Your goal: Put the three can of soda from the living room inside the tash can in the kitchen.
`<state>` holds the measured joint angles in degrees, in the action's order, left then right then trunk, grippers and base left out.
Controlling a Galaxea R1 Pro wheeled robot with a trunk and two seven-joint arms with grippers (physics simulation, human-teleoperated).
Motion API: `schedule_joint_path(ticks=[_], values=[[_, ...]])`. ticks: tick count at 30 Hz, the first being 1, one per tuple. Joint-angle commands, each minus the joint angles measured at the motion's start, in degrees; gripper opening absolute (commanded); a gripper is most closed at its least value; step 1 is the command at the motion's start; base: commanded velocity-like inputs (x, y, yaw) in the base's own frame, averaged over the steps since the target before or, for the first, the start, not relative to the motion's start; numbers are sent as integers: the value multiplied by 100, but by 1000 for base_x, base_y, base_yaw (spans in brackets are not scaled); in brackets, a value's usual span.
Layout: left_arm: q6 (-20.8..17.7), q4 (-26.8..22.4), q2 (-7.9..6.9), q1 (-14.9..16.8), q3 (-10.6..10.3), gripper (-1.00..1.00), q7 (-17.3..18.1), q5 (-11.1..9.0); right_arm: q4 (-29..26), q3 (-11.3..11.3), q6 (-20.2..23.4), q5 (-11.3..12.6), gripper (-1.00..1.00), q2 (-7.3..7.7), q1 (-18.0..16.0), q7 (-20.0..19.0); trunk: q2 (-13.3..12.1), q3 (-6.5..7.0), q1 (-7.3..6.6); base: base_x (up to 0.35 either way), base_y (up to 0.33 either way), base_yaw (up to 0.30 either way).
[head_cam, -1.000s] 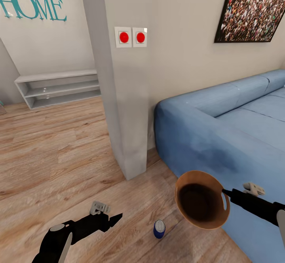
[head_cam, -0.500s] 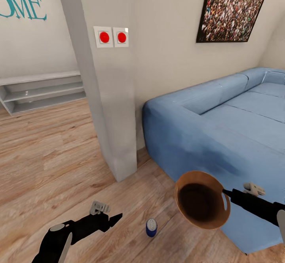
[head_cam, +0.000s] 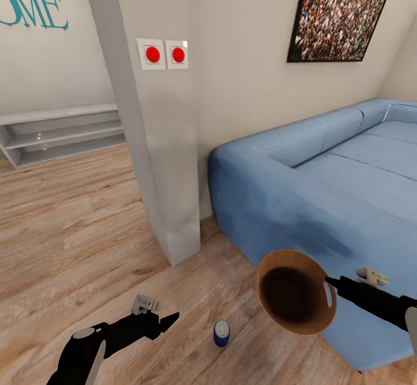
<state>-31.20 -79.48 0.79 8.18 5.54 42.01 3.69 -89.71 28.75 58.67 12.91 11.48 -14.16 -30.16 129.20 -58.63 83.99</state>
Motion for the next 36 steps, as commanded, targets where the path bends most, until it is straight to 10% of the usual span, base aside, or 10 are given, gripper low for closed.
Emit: schedule_joint_path(ticks=[1, 36], values=[[0, -1, 0, 0, 0, 100, 0, 0, -3, -1, 41, 167, -100, 2, -2, -8, 0, 1, 0, 0, 0, 0], [-8, 1, -31, 0, -138, 100, 62, 5, -2, -1, 30, 176, -100, -5, -1, -8, 0, 1, 0, 34, 20, 0]])
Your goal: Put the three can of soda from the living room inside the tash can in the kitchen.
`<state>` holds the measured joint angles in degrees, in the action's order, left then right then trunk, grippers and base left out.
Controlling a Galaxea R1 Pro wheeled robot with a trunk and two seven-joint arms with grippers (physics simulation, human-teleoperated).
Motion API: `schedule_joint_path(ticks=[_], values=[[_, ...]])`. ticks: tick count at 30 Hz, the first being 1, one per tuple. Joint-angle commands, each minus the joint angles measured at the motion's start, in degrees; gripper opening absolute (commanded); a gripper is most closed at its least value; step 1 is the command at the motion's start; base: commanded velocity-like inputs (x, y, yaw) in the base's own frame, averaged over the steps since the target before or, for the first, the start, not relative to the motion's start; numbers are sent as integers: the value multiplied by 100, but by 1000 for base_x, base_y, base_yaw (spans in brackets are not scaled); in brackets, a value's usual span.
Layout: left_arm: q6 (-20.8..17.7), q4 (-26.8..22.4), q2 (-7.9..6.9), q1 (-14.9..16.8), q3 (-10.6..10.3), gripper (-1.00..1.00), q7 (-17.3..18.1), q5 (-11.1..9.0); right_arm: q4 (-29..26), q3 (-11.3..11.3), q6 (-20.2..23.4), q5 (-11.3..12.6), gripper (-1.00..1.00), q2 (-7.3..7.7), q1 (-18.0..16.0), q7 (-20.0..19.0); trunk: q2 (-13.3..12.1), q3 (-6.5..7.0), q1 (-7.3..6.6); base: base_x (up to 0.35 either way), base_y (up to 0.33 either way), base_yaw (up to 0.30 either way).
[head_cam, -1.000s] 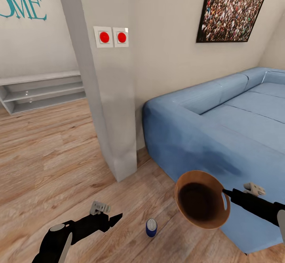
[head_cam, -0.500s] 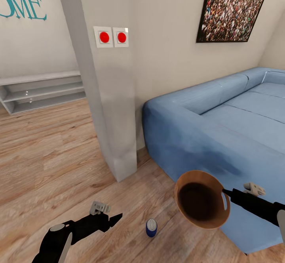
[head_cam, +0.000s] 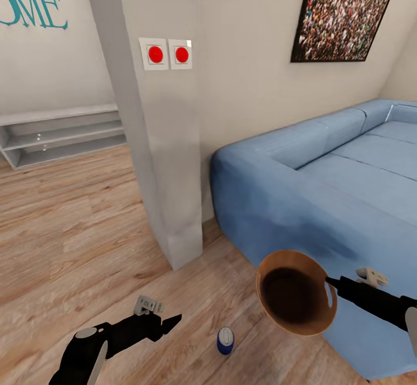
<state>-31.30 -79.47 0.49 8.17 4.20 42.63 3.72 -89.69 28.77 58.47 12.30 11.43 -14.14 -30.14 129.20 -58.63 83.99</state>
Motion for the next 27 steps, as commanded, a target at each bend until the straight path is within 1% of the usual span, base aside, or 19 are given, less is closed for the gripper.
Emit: schedule_joint_path(ticks=[1, 3, 5, 12, 14, 16, 18, 27], values=[[1, 1, -5, 0, -81, 100, 0, 3, -5, -2, 51, 238, -100, 0, -2, -9, 0, 1, 0, 200, 167, 0], [5, 1, -10, 0, -177, 100, 0, 3, -5, -3, 51, 238, -100, 0, -2, -9, 0, 1, 0, 112, 91, 0], [8, 1, -12, 0, -216, 100, 0, 2, -5, -3, 51, 238, -100, 0, -3, -9, 0, 1, 0, 46, 37, 0], [10, -2, -17, 0, -245, 100, 1, 3, -5, -3, 51, 238, -100, 0, -1, -9, 0, 1, 0, 8, 6, 0], [10, 9, -50, 0, -249, 100, 2, 5, -5, -3, 51, 238, -100, 0, -3, -9, 0, 1, 0, 75, 51, 0], [10, 13, -155, 0, -254, 100, 7, 1, -5, -3, 51, 238, -100, 0, -1, -9, 0, 1, 0, 191, 174, 0], [10, 11, -196, 0, -267, 100, 8, -2, -5, -3, 51, 238, -100, 0, -4, -9, 0, 1, 0, 198, 186, 0], [10, 3, -216, 0, -295, 100, 8, -3, -5, -3, 51, 238, -100, 0, -3, -9, 0, 1, 0, 36, 32, 0]])
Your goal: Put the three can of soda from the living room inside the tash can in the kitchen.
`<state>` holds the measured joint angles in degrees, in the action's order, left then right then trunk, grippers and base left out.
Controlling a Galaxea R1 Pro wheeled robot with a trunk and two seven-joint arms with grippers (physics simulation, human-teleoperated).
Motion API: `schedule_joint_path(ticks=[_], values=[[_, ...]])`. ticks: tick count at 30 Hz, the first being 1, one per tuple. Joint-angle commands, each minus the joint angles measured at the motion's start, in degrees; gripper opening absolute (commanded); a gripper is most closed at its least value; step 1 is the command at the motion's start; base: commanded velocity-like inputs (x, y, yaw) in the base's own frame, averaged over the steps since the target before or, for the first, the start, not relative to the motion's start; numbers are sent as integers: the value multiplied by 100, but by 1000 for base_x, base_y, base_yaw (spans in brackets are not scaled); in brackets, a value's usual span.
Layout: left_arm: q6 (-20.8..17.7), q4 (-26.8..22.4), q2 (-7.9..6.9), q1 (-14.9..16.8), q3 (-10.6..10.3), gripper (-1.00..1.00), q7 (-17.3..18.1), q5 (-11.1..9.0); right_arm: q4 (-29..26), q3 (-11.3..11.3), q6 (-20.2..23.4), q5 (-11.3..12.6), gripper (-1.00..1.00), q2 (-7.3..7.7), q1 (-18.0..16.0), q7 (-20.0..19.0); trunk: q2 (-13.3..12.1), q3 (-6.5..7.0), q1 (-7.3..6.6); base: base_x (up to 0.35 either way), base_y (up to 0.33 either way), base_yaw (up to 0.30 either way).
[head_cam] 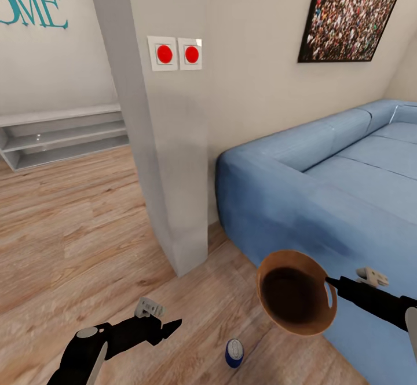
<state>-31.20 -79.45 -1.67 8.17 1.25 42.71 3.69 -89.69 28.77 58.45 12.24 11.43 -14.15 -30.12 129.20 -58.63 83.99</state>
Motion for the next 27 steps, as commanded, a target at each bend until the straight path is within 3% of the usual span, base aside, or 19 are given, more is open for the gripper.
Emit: schedule_joint_path(ticks=[1, 12, 21, 27], values=[[0, 0, 0, 0, -1, 100, 0, 0, -4, -3, 53, 244, -100, 0, -1, -11, 0, 1, 0, 2, 2, 0], [0, -9, -3, 0, -4, 100, 0, 0, -4, -3, 53, 244, -100, 0, -2, -11, 0, 1, 0, 0, 4, 0], [2, -3, -16, 0, -2, 100, 115, 0, -4, -3, 53, 244, -100, 0, 0, -11, 0, 1, 0, 0, 204, 0], [6, -1, -18, 0, 3, 100, 212, 0, -4, -3, 53, 244, -100, 0, -1, -11, 0, 1, 0, 0, 47, 0]])
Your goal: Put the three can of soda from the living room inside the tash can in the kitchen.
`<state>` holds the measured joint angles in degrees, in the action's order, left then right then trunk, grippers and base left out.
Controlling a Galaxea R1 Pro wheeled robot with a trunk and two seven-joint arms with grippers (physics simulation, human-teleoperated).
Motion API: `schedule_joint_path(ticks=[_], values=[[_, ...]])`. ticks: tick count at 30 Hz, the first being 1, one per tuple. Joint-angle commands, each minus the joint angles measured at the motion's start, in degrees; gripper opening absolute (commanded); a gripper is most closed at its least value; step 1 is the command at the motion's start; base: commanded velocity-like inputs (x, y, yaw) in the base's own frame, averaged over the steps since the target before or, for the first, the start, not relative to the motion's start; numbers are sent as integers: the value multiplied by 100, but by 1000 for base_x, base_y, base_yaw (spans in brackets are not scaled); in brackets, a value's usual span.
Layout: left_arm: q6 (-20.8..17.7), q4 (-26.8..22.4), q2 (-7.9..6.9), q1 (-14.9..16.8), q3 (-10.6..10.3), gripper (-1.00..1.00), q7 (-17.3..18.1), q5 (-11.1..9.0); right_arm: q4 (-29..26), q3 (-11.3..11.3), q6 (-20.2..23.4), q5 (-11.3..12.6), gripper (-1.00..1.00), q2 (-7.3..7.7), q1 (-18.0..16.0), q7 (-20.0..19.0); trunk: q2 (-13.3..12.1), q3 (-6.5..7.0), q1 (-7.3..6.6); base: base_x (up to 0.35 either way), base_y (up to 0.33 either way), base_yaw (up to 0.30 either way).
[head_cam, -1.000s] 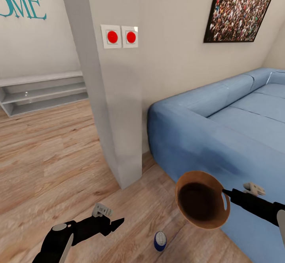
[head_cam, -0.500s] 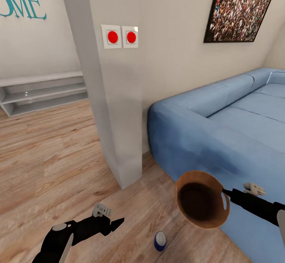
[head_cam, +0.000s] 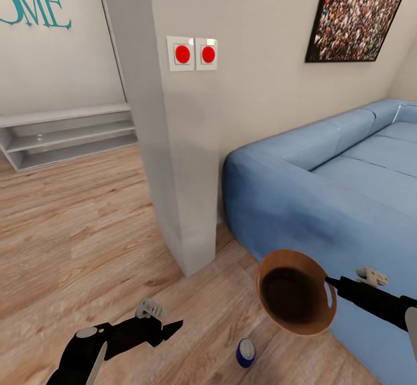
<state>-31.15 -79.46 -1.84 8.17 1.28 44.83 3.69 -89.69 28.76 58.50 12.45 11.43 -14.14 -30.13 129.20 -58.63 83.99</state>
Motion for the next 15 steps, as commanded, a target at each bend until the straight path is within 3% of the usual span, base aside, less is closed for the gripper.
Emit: schedule_joint_path(ticks=[1, 8, 15], values=[[-2, 1, 0, 0, 1, 100, 3, 0, -4, -2, 47, 223, -100, 0, -2, -10, 0, 1, 0, 0, 8, 0], [2, 1, -3, 0, -5, 100, 14, 0, -4, -2, 47, 223, -100, 0, -5, -10, 0, 1, 0, 0, 23, 0], [-5, 1, -12, 0, -3, 100, 23, 0, -4, -2, 47, 223, -100, 0, -2, -10, 0, 1, 0, 0, 279, 0]])
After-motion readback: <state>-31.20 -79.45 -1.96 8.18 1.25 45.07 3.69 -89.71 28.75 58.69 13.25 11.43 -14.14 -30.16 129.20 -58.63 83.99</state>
